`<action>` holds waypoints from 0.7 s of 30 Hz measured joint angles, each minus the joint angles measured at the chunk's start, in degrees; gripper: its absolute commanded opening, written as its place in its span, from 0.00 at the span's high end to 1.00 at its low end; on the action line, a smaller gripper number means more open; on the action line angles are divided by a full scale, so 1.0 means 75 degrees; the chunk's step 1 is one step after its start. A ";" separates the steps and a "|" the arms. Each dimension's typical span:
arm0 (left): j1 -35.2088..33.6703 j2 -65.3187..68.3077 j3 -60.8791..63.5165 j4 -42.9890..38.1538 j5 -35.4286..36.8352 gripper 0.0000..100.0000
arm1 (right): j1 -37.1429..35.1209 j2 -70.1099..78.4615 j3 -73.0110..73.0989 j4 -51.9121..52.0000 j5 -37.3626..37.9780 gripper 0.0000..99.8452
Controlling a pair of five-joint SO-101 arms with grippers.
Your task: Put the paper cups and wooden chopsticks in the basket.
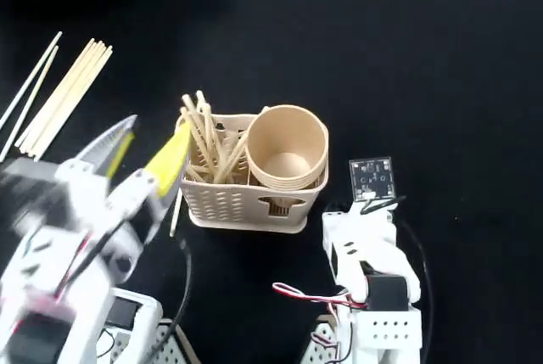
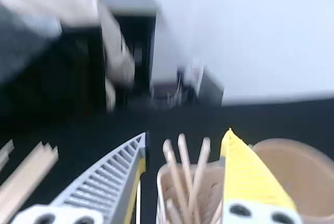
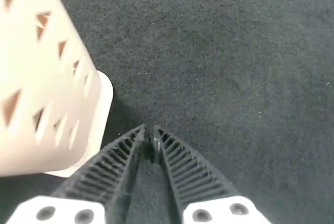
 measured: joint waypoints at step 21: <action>-0.4771 1.2085 -0.5779 0.1160 -0.2895 0.77 | 0.0000 0.0000 0.0000 0.0000 0.0000 0.99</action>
